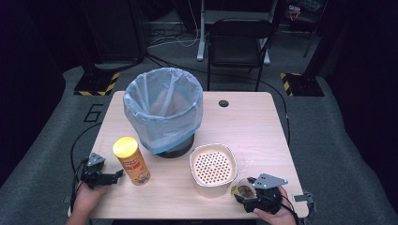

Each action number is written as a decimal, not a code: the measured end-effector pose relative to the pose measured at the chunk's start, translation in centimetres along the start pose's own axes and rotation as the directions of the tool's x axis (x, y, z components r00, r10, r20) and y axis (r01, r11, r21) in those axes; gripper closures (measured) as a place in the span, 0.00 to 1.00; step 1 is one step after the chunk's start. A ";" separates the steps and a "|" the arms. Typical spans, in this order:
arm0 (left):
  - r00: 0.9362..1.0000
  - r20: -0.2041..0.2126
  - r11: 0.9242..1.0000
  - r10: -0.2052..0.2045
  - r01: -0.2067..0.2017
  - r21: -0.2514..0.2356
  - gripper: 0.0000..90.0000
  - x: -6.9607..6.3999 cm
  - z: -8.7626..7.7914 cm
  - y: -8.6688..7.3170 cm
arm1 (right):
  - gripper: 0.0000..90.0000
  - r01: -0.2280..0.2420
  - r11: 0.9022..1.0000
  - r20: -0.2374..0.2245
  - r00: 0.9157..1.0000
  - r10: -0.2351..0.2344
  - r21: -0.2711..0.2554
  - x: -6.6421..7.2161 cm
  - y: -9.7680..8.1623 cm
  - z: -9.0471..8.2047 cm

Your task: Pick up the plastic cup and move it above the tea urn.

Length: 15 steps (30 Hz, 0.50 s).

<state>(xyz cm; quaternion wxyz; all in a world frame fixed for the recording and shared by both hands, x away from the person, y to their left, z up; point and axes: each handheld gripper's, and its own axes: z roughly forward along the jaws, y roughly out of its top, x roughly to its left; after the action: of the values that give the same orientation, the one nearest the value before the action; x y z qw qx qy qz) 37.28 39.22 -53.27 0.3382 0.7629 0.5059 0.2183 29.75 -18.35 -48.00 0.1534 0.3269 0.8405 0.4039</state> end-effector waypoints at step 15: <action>1.000 -0.001 1.000 0.003 -0.003 -0.002 0.04 0.0 0.0 0.0 | 0.31 0.013 1.000 0.002 1.000 -0.013 0.016 0.1 -0.1 0.2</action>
<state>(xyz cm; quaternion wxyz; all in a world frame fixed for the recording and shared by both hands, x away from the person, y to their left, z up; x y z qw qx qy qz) 37.30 39.23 -53.27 0.3382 0.7632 0.5048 0.2197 29.76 -18.21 -48.21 0.1544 0.3230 0.8457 0.3958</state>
